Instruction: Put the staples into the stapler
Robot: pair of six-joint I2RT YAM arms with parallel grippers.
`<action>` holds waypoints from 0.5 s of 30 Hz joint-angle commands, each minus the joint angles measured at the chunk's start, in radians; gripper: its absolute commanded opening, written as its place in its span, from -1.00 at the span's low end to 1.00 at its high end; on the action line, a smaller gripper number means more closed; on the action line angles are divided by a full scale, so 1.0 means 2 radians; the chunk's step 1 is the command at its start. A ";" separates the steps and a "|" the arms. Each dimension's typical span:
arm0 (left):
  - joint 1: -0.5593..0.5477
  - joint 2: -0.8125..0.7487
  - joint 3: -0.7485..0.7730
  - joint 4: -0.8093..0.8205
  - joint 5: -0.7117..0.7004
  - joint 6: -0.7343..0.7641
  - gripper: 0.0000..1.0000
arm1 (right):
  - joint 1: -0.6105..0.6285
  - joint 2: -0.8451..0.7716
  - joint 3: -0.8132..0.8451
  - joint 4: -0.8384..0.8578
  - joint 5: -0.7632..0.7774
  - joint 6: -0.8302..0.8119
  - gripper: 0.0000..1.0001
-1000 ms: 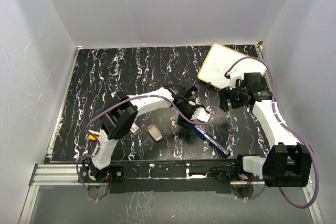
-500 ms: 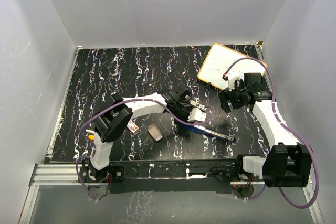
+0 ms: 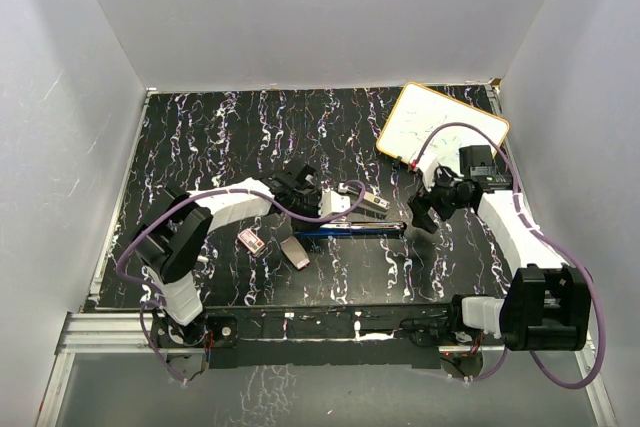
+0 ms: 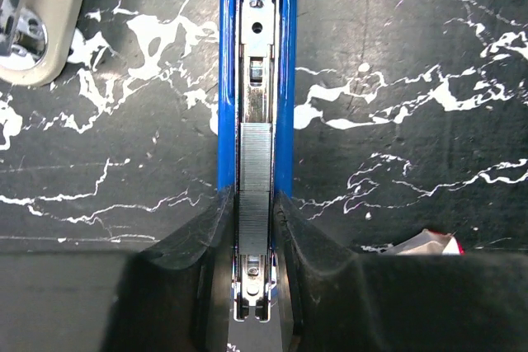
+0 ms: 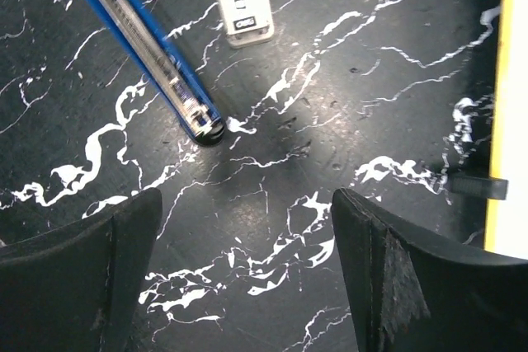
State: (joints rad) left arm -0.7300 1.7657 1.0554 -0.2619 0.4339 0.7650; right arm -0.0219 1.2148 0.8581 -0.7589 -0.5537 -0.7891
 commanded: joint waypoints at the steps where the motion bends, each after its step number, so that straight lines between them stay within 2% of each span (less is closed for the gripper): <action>1: 0.013 -0.021 -0.011 -0.013 -0.020 -0.003 -0.64 | 0.007 0.009 -0.021 0.020 -0.033 -0.061 0.74; 4: 0.014 -0.017 -0.002 -0.018 -0.016 -0.001 -0.50 | 0.025 0.016 -0.041 0.051 -0.028 -0.069 0.74; 8: 0.014 -0.008 0.017 -0.031 -0.006 0.006 -0.16 | 0.035 0.032 -0.067 0.100 -0.023 -0.076 0.73; 15: 0.015 0.012 0.049 -0.064 0.003 0.009 -0.04 | 0.072 0.070 -0.088 0.171 -0.021 -0.071 0.71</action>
State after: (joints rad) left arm -0.7078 1.7950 1.1065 -0.3264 0.4221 0.7738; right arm 0.0818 1.3266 0.6895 -0.5594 -0.5789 -0.9161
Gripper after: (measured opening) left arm 0.473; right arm 0.864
